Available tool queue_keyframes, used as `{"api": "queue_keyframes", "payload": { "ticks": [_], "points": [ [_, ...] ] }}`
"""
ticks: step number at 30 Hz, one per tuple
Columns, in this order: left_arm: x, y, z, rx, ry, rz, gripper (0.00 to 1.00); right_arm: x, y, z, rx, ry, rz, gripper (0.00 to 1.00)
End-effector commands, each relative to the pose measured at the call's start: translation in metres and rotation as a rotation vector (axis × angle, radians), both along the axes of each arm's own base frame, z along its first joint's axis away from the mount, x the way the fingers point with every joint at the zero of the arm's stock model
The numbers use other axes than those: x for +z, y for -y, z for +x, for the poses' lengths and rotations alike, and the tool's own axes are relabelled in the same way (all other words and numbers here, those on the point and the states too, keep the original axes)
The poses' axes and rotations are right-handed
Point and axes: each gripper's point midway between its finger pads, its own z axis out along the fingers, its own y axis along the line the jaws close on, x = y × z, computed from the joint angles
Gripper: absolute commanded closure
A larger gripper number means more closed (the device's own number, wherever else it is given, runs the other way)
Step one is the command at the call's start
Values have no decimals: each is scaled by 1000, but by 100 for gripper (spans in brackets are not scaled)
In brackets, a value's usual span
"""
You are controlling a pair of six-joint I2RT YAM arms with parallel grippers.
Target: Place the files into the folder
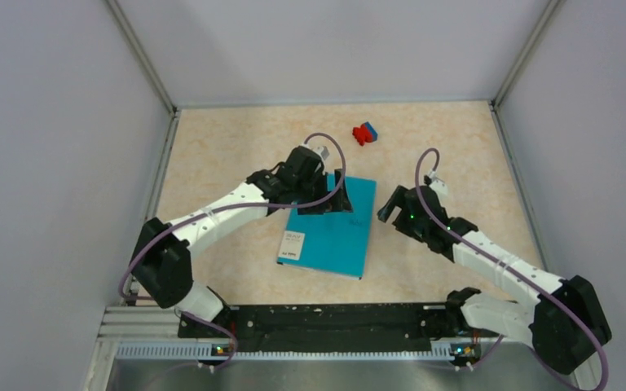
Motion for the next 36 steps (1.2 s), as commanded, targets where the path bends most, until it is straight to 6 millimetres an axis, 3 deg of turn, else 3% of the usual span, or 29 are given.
{"api": "queue_keyframes", "payload": {
  "ticks": [1, 6, 11, 15, 20, 25, 30, 33, 36],
  "points": [
    [-20, 12, 5, 3, -12, -22, 1, 4, 4, 1, -22, 24, 28, 10],
    [-41, -7, 16, 70, -12, 62, 1, -16, -14, -6, 37, -28, 88, 9],
    [-33, -46, 35, 158, 48, 110, 1, -23, -36, 6, 96, -27, 124, 9],
    [-27, -82, 45, 213, 72, 132, 1, -25, -58, 24, 138, -12, 125, 8],
    [-22, -125, 51, 291, 99, 148, 1, -42, -81, 58, 183, -24, 79, 8],
    [-21, -152, 48, 336, 119, 172, 1, -50, -108, 85, 235, -49, 83, 8],
    [-23, -161, 46, 347, 121, 182, 1, -52, -110, 92, 232, -57, 63, 8],
    [-22, -164, 46, 351, 125, 186, 1, -48, -100, 89, 202, -59, 33, 7],
    [-12, -166, 49, 362, 146, 183, 1, -22, -86, 87, 187, -21, -9, 3]
  ]
}}
